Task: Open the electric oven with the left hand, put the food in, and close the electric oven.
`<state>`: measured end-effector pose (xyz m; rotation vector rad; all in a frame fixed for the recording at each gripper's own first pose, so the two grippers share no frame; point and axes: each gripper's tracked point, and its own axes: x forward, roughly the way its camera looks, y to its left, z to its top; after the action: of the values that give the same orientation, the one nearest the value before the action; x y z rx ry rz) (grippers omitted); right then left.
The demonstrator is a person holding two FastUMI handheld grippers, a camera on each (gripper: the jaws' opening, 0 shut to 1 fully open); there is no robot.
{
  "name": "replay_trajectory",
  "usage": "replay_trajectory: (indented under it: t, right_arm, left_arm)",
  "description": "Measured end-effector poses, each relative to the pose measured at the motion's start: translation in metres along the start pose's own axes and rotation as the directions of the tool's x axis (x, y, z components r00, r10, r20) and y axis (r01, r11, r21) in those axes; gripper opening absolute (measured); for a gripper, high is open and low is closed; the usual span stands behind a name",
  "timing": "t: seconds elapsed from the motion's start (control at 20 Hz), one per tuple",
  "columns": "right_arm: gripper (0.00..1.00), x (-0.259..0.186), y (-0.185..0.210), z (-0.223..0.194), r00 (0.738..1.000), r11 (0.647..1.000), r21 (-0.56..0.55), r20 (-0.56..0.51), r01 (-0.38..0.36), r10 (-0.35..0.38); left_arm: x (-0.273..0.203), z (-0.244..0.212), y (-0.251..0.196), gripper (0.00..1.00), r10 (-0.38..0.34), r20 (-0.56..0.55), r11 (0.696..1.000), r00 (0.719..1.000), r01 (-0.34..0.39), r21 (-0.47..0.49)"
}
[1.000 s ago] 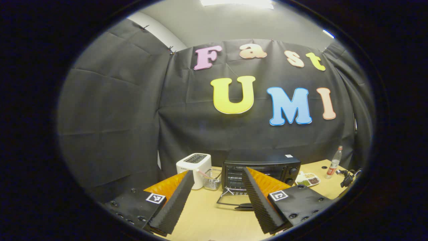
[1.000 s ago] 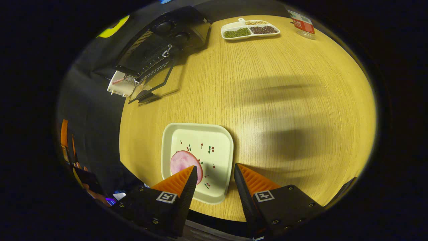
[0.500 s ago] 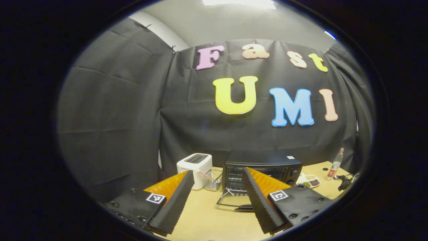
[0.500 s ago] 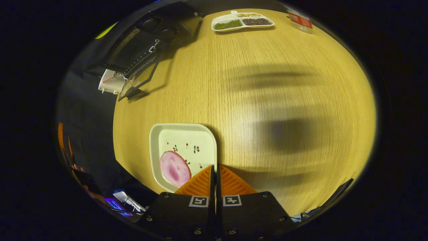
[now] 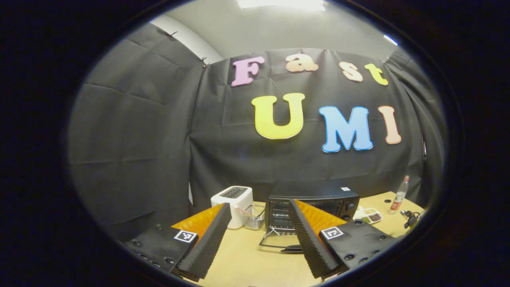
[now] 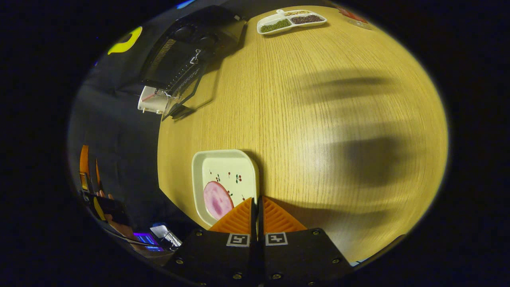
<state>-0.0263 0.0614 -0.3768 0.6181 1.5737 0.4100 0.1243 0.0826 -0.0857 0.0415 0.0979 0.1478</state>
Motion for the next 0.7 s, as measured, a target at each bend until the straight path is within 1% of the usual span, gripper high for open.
replay_trajectory:
  t: [0.15, 0.35, 0.4, 0.45, 0.55, 0.65, 0.7]
  right_arm:
    - [0.00, -0.003, 0.016, 0.001, 0.997, 0.996, 0.038, 0.021, -0.077, 0.076]
    - [0.00, -0.005, 0.049, 0.016, 0.985, 0.981, 0.111, 0.080, -0.162, 0.154]
    - [0.00, -0.006, 0.059, 0.021, 0.980, 0.974, 0.133, 0.102, -0.181, 0.169]
    - [0.00, -0.006, 0.070, 0.026, 0.976, 0.968, 0.153, 0.119, -0.197, 0.180]
    - [0.00, -0.005, 0.087, 0.040, 0.969, 0.960, 0.182, 0.161, -0.214, 0.186]
    - [0.00, -0.002, 0.101, 0.056, 0.964, 0.957, 0.196, 0.200, -0.215, 0.176]
    - [0.00, 0.000, 0.108, 0.064, 0.960, 0.954, 0.205, 0.220, -0.218, 0.172]
  left_arm:
    - [0.000, 0.002, 0.001, 1.00, 0.000, 0.006, 1.000, 1.000, 0.000, -0.002]
    - [0.005, 0.002, -0.004, 0.90, -0.009, 0.007, 1.000, 1.000, 0.009, -0.006]
    - [0.007, 0.002, -0.005, 0.90, -0.012, 0.007, 1.000, 1.000, 0.012, -0.010]
    - [0.010, 0.000, -0.007, 0.90, -0.018, 0.007, 1.000, 1.000, 0.018, -0.013]
    - [0.015, -0.004, -0.010, 1.00, -0.030, 0.003, 0.999, 1.000, 0.030, -0.011]
    - [0.024, -0.007, -0.010, 1.00, -0.036, -0.003, 0.999, 0.999, 0.036, -0.011]
    - [0.028, -0.007, -0.009, 0.95, -0.039, -0.005, 0.999, 0.999, 0.038, -0.016]
